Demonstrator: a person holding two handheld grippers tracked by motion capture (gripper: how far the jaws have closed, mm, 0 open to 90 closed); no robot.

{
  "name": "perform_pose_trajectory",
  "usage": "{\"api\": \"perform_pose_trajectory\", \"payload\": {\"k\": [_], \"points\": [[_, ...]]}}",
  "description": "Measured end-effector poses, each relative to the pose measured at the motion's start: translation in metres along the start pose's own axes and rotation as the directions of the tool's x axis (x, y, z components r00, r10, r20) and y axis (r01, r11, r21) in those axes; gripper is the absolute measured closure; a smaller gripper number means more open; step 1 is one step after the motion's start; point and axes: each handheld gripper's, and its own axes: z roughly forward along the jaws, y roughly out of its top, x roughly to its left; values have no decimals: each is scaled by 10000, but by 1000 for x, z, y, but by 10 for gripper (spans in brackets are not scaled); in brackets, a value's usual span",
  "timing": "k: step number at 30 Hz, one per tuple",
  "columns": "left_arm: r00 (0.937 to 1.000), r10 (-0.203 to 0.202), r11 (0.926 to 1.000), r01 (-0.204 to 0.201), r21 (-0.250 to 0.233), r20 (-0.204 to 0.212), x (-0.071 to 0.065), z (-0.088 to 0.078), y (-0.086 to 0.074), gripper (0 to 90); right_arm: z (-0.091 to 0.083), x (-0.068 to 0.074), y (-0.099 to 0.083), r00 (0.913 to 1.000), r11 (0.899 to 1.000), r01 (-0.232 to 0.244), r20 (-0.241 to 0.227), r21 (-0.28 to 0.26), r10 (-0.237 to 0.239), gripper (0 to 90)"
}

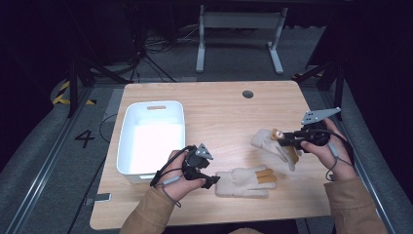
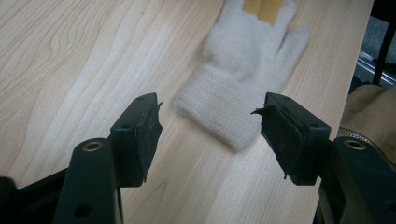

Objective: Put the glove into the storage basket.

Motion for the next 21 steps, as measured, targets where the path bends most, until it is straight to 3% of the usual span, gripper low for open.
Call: {"api": "perform_pose_trajectory", "payload": {"k": [12,20,21], "points": [[10000,34,10000,-34,64,83,-1,0,0,382,1,17,9,9923,9961,887,-874,31,-881,714],[9999,77,9999,-78,85,104,-1,-1,0,382,5,34,16,9760,9891,1466,-1646,117,-1427,714],[9999,58,9999,-59,92,101,-2,-1,-1,381,7,37,18,9702,9845,1733,-1763,266,-1660,713]]}}
